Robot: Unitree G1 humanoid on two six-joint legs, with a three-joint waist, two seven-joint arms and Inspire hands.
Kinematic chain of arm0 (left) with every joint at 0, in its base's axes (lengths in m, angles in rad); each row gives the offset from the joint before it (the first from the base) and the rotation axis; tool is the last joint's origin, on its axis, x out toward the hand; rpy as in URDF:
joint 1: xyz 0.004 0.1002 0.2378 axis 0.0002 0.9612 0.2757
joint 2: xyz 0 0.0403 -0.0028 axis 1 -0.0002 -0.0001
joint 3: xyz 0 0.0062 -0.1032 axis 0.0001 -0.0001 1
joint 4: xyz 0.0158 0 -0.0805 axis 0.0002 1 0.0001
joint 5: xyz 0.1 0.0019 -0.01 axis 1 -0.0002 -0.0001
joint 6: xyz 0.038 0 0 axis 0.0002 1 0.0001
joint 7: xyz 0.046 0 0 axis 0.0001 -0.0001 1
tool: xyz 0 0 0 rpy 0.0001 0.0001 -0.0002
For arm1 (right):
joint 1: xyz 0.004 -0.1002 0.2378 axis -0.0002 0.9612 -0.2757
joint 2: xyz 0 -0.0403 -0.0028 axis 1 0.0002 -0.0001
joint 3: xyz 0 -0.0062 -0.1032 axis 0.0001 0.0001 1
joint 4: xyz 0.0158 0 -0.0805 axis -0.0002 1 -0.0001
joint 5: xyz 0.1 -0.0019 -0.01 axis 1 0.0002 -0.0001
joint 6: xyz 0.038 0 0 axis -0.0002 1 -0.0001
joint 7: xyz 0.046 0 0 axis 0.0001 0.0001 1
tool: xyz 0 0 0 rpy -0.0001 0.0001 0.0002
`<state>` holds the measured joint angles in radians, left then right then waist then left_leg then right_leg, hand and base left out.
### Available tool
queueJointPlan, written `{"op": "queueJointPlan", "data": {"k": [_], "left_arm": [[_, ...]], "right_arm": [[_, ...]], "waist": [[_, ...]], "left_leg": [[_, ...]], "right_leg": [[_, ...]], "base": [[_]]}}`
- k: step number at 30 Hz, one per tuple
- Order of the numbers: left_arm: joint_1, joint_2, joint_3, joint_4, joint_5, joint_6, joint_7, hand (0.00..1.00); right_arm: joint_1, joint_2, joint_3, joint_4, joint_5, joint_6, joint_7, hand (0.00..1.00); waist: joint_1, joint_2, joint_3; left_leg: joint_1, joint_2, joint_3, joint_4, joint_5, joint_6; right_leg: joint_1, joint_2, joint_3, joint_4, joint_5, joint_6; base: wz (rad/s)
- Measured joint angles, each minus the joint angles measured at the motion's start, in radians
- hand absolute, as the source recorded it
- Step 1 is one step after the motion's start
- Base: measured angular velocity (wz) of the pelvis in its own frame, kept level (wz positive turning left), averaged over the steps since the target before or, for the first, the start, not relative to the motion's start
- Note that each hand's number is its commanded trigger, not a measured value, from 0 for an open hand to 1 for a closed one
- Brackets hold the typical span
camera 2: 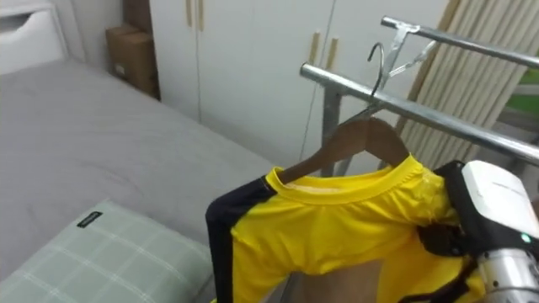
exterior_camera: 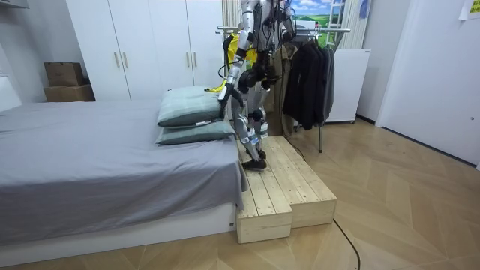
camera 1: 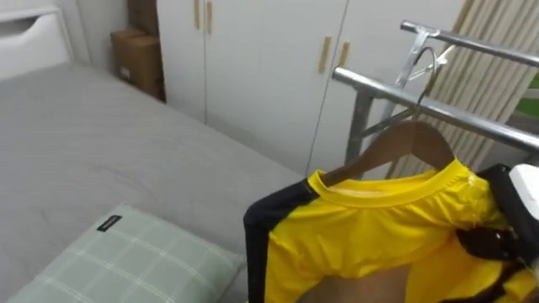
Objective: Hang clothes
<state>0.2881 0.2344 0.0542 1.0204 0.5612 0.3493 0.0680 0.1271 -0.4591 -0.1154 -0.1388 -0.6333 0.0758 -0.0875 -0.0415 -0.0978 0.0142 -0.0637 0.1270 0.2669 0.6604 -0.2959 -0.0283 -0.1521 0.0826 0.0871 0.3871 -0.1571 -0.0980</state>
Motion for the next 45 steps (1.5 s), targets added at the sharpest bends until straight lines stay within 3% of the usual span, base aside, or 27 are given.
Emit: {"op": "queueJointPlan", "data": {"k": [2, 3, 5, 7, 8, 9, 10, 11, 12, 13, 14, 15, 16, 17, 18, 19, 20, 21, 22, 26, 34, 38, 45], "left_arm": [[0.0, -0.023, 0.001, -0.009, 0.002, 0.002, 0.0, 0.0], [0.0, -0.028, 0.0, -0.009, 0.002, 0.002, 0.0, 0.0], [-0.018, -0.04, -0.001, -0.012, 0.002, 0.002, 0.001, 0.0], [-0.035, -0.046, 0.0, -0.012, 0.001, 0.0, 0.011, 0.0], [-0.05, -0.049, 0.002, -0.012, 0.0, -0.002, 0.018, 0.0], [-0.062, -0.044, 0.002, -0.012, 0.0, -0.002, 0.02, 0.0], [-0.082, -0.033, -0.001, -0.012, 0.0, -0.001, 0.039, 0.0], [-0.093, -0.043, -0.013, -0.012, -0.001, -0.002, 0.056, 0.0], [-0.095, -0.05, -0.02, -0.012, 0.0, -0.004, 0.06, 0.0], [-0.101, -0.06, -0.022, -0.007, -0.001, -0.012, 0.064, 0.0], [-0.1, -0.06, -0.031, -0.004, -0.004, -0.027, 0.075, 0.0], [-0.101, -0.058, -0.03, -0.005, -0.006, -0.034, 0.079, 0.0], [-0.101, -0.048, -0.019, -0.005, -0.018, -0.045, 0.08, 0.0], [-0.104, -0.048, -0.002, -0.005, -0.027, -0.053, 0.081, 0.0], [-0.104, -0.05, 0.011, -0.004, -0.027, -0.057, 0.081, 0.0], [-0.103, -0.052, 0.031, 0.009, -0.028, -0.067, 0.081, 0.0], [-0.098, -0.052, 0.043, 0.017, -0.032, -0.073, 0.081, 0.0], [-0.097, -0.052, 0.044, 0.017, -0.042, -0.072, 0.081, 0.0], [-0.097, -0.051, 0.04, 0.017, -0.072, -0.073, 0.083, 0.0], [-0.075, -0.051, 0.042, 0.013, -0.1, -0.074, 0.103, 0.0], [-0.052, -0.056, 0.04, -0.006, -0.099, -0.079, 0.135, 0.0], [-0.041, -0.056, 0.046, -0.007, -0.096, -0.082, 0.17, 0.0], [-0.04, -0.056, 0.048, -0.01, -0.096, -0.092, 0.182, 0.0]], "right_arm": [[-0.03, 0.0, 0.031, 0.001, 0.0, 0.016, -0.008, 1.0], [-0.043, 0.001, 0.046, 0.001, 0.0, 0.019, -0.009, 1.0], [-0.086, 0.018, 0.105, 0.005, -0.003, 0.019, -0.031, 1.0], [-0.114, 0.028, 0.136, 0.01, -0.001, 0.015, -0.037, 1.0], [-0.122, 0.027, 0.134, 0.01, 0.002, 0.012, -0.042, 1.0], [-0.123, 0.036, 0.128, 0.016, 0.003, 0.01, -0.05, 1.0], [-0.117, 0.075, 0.13, 0.035, 0.004, 0.016, -0.056, 1.0], [-0.114, 0.081, 0.132, 0.039, 0.005, 0.015, -0.055, 1.0], [-0.114, 0.081, 0.131, 0.038, 0.004, 0.014, -0.056, 1.0], [-0.102, 0.08, 0.117, 0.028, 0.0, 0.012, -0.058, 1.0], [-0.092, 0.081, 0.099, 0.026, -0.001, 0.012, -0.069, 1.0], [-0.092, 0.081, 0.09, 0.026, -0.001, 0.013, -0.075, 1.0], [-0.102, 0.083, 0.088, 0.022, 0.0, 0.012, -0.082, 1.0], [-0.109, 0.082, 0.087, 0.01, 0.009, 0.011, -0.083, 1.0], [-0.108, 0.082, 0.086, 0.01, 0.012, 0.012, -0.083, 1.0], [-0.106, 0.083, 0.087, 0.011, 0.022, 0.013, -0.082, 1.0], [-0.104, 0.086, 0.086, 0.01, 0.035, 0.013, -0.082, 1.0], [-0.102, 0.087, 0.084, 0.01, 0.042, 0.013, -0.082, 1.0], [-0.101, 0.085, 0.079, 0.01, 0.059, 0.014, -0.083, 1.0], [-0.097, 0.089, 0.085, 0.008, 0.075, 0.012, -0.082, 1.0], [-0.098, 0.091, 0.083, -0.018, 0.082, 0.013, -0.04, 1.0], [-0.098, 0.095, 0.081, -0.018, 0.079, 0.013, -0.03, 1.0], [-0.11, 0.098, 0.072, -0.019, 0.078, 0.013, 0.003, 1.0]], "waist": [[0.023, 0.001, -0.0009], [0.023, 0.003, -0.002], [0.022, 0.019, -0.0102], [0.024, 0.034, -0.011], [0.02, 0.063, -0.0119], [0.015, 0.071, -0.0089], [0.004, 0.042, -0.0093], [0.015, 0.051, -0.0039], [0.018, 0.048, -0.0037], [0.0, 0.058, 0.0018], [-0.01, 0.056, -0.0004], [-0.003, 0.049, -0.0021], [0.011, 0.028, -0.0025], [0.019, 0.021, 0.0033], [0.023, 0.024, 0.0021], [0.033, 0.031, 0.0043], [0.043, 0.037, 0.0028], [0.039, 0.037, 0.0028], [0.026, 0.043, 0.0026], [0.047, 0.033, -0.0021], [0.049, 0.028, -0.004], [0.05, 0.006, -0.0082], [0.051, 0.004, -0.0094]], "left_leg": [[-0.021, -0.071, -0.113, -0.197, 0.01, -0.001], [-0.023, -0.086, -0.141, -0.251, 0.014, -0.001], [-0.02, -0.14, -0.244, -0.405, 0.071, 0.018], [0.01, -0.147, -0.249, -0.476, 0.115, 0.018], [0.035, -0.132, -0.215, -0.484, 0.139, 0.02], [0.046, -0.117, -0.197, -0.496, 0.143, 0.043], [0.048, -0.105, -0.112, -0.498, 0.143, 0.041], [0.053, -0.086, -0.036, -0.5, 0.131, 0.048], [0.059, -0.077, 0.005, -0.495, 0.124, 0.046], [0.079, -0.071, 0.055, -0.489, 0.111, 0.047], [0.101, -0.073, 0.101, -0.488, 0.096, 0.041], [0.113, -0.073, 0.129, -0.482, 0.087, 0.038], [0.124, -0.075, 0.172, -0.448, 0.063, 0.02], [0.117, -0.085, 0.155, -0.419, 0.049, 0.014], [0.11, -0.086, 0.115, -0.417, 0.046, 0.018], [0.103, -0.085, 0.024, -0.424, 0.045, 0.019], [0.103, -0.081, -0.028, -0.431, 0.045, 0.018], [0.104, -0.08, -0.033, -0.434, 0.044, 0.017], [0.111, -0.073, -0.018, -0.452, 0.037, 0.001], [0.128, -0.061, 0.053, -0.473, 0.033, -0.002], [0.141, -0.055, 0.048, -0.483, 0.035, -0.005], [0.15, -0.05, 0.044, -0.49, 0.039, -0.01], [0.148, -0.047, 0.027, -0.49, 0.04, -0.013]], "right_leg": [[-0.009, 0.04, 0.187, -0.027, 0.02, 0.022], [-0.009, 0.055, 0.242, -0.038, 0.022, 0.025], [0.004, 0.103, 0.449, -0.125, 0.043, 0.059], [0.001, 0.118, 0.517, -0.182, 0.081, 0.093], [-0.023, 0.148, 0.512, -0.191, 0.123, 0.111], [-0.039, 0.165, 0.51, -0.187, 0.146, 0.123], [-0.06, 0.153, 0.481, -0.188, 0.178, 0.133], [-0.081, 0.101, 0.341, -0.176, 0.171, 0.121], [-0.104, 0.066, 0.241, -0.129, 0.139, 0.096], [-0.127, -0.023, 0.078, -0.003, 0.085, 0.095], [-0.121, -0.106, -0.014, 0.086, 0.047, 0.131], [-0.117, -0.144, -0.038, 0.106, 0.03, 0.151], [-0.117, -0.165, -0.052, 0.084, 0.004, 0.163], [-0.125, -0.149, -0.048, 0.069, 0.009, 0.127], [-0.122, -0.129, -0.025, 0.05, 0.02, 0.121], [-0.105, -0.093, 0.024, -0.003, 0.056, 0.112], [-0.096, -0.071, 0.044, -0.047, 0.087, 0.108], [-0.094, -0.059, 0.052, -0.062, 0.096, 0.11], [-0.094, -0.05, 0.053, -0.077, 0.105, 0.113], [-0.093, -0.045, -0.01, -0.127, 0.147, 0.099], [-0.07, -0.039, -0.012, -0.151, 0.155, 0.096], [-0.055, -0.034, -0.016, -0.168, 0.161, 0.093], [-0.05, -0.036, -0.032, -0.169, 0.16, 0.091]], "base": [[-0.91], [-1.03], [-1.03], [-1.05], [-0.88], [-0.64], [-0.77], [-0.95], [-0.93], [-0.65], [-0.6], [-1.01], [-1.39], [-1.41], [-1.4], [-1.32], [-1.2], [-0.74], [-0.5], [-0.5], [0.0], [0.0], [0.07]]}}
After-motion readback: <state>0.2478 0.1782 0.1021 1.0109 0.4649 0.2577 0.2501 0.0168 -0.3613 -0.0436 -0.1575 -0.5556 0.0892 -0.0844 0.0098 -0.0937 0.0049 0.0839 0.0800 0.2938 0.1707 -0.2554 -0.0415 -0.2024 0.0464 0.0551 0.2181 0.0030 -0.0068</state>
